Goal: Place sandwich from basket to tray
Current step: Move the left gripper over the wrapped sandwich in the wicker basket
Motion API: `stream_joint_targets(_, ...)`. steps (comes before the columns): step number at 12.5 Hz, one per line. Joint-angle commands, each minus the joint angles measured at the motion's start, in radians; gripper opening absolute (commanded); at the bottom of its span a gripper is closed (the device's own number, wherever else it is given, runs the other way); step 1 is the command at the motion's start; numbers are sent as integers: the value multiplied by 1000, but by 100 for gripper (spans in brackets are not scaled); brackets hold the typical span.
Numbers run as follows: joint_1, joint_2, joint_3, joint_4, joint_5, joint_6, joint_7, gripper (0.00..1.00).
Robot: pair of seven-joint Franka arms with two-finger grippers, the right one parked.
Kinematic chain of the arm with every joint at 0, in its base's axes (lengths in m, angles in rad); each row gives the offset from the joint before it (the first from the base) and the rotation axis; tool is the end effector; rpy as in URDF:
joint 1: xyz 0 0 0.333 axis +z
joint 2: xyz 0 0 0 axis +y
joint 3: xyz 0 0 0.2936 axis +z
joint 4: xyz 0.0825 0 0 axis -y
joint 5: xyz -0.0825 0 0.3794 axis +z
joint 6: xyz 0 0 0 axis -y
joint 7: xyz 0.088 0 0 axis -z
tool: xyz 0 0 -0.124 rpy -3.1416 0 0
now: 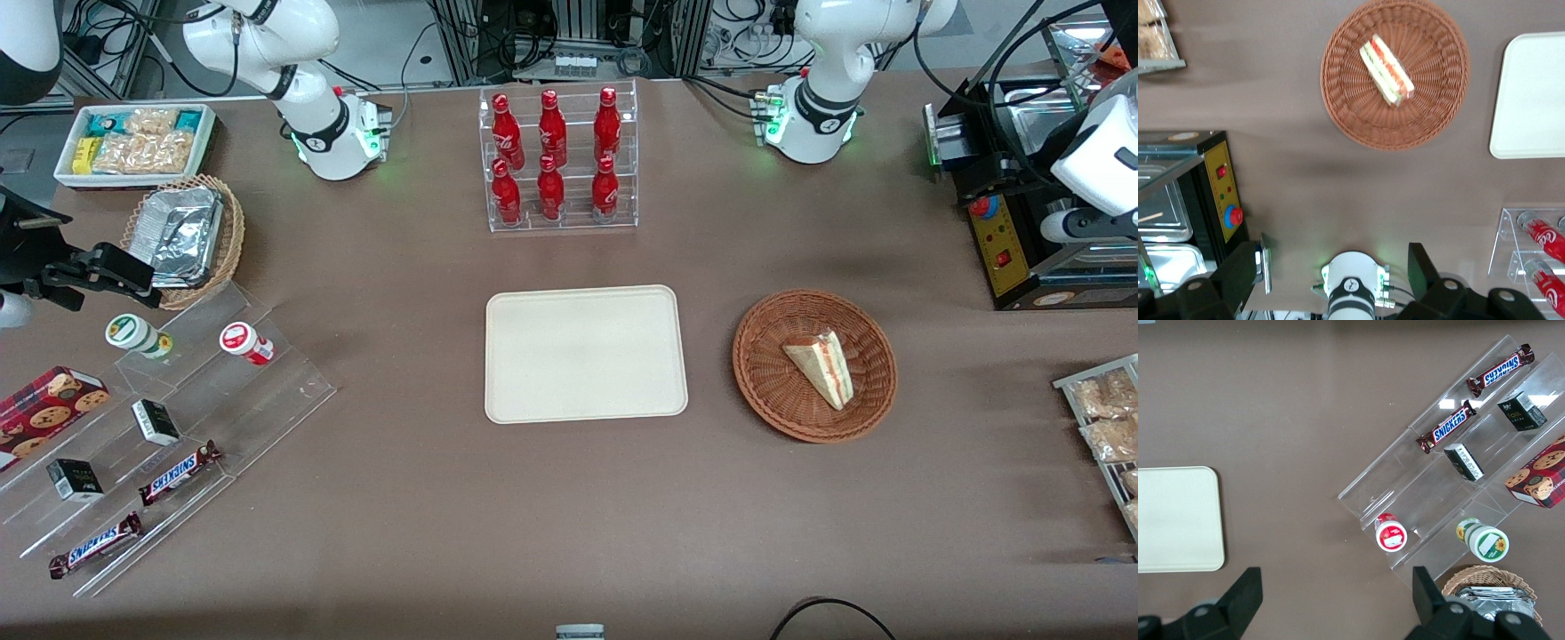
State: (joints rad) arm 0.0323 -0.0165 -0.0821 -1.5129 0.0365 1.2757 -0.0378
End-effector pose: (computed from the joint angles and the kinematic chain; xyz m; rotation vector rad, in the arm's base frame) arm 0.5082 -0.0204 0.5982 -3.0762 0.0078 0.3381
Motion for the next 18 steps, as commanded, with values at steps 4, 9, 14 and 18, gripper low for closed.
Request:
stream_joint_targets(4,-3,38,-4,-15,-21,-18,2,100)
stream_joint_targets(9,-18,50,-2,-202,-18,166,-5,100)
stream_joint_targets(14,-20,50,-18,-439,-15,500,-45,100)
stream_joint_targets(18,-20,50,-19,-617,-13,775,-82,100)
